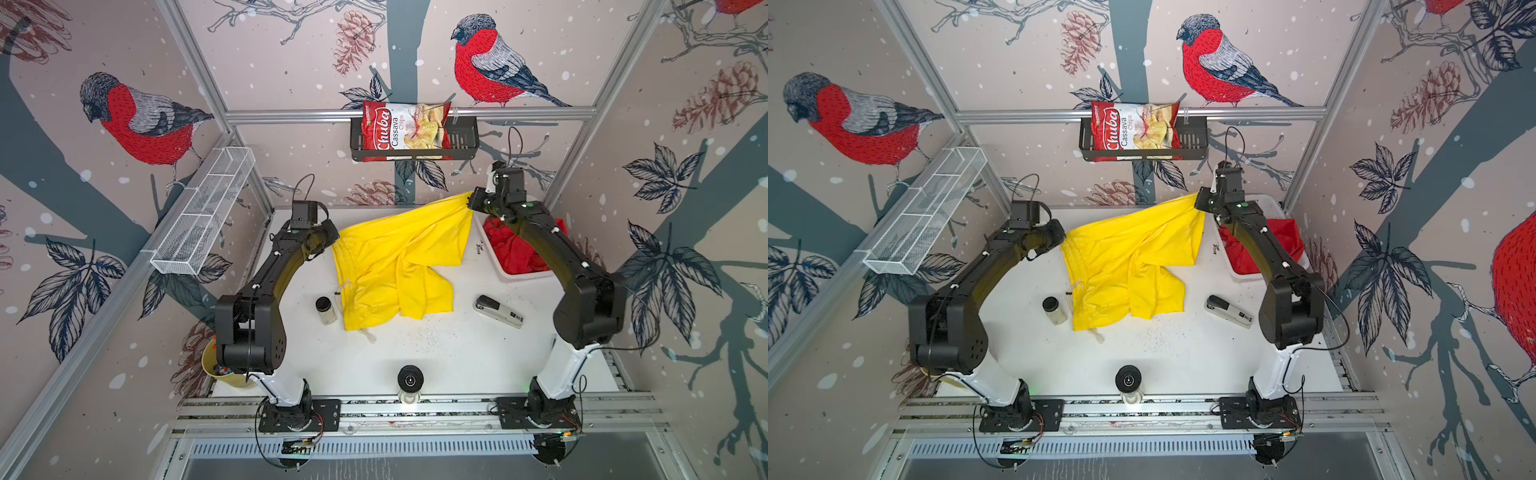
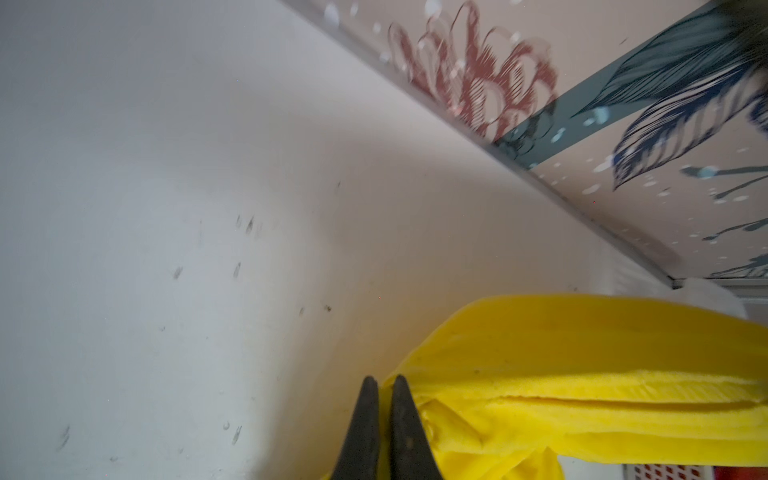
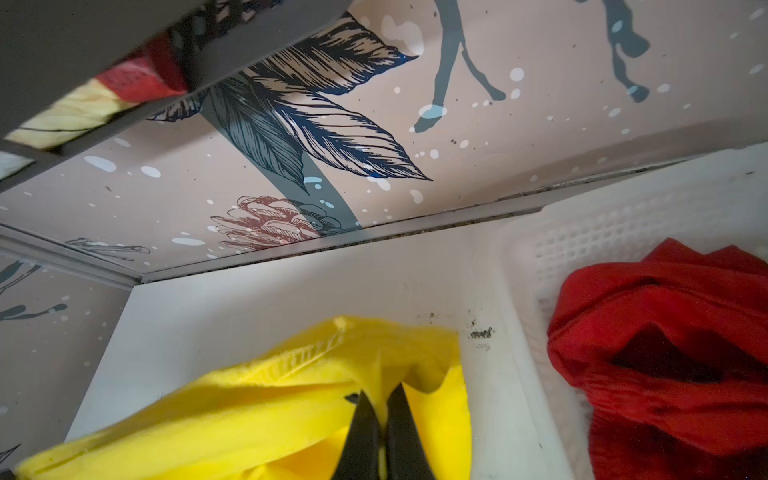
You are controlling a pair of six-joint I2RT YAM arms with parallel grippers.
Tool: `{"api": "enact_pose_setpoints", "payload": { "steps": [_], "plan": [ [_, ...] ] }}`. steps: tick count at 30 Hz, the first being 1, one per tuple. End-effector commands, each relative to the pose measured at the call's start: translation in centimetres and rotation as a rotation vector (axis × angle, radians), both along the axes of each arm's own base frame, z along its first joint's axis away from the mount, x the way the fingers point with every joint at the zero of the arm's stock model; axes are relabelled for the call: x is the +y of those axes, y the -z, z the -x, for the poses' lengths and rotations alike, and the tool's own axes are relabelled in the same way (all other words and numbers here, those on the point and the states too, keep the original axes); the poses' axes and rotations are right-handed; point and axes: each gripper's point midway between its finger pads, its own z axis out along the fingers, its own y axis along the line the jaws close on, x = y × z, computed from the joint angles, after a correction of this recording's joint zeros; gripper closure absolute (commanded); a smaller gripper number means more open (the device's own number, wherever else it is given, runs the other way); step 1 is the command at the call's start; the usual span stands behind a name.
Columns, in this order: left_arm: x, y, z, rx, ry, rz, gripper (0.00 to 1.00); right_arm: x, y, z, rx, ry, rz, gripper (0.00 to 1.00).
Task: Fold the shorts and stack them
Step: 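Lift the yellow shorts up with both grippers and stretch them apart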
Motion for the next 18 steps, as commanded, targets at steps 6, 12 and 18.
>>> {"api": "enact_pose_setpoints", "payload": {
  "steps": [6, 12, 18],
  "plan": [
    [0.7, -7.3, -0.3, -0.16, 0.005, -0.03, 1.0, -2.7, -9.6, 3.7, -0.284, 0.068, -0.04, 1.0],
    [0.4, -13.9, 1.0, -0.297, 0.017, -0.007, 1.0, -5.0, -14.6, 7.2, -0.406, 0.14, -0.026, 1.0],
    [-0.3, -21.1, 3.9, -0.464, 0.056, 0.025, 1.0, -9.0, -20.2, 11.6, -0.585, 0.285, -0.048, 1.0]
  ]
}}
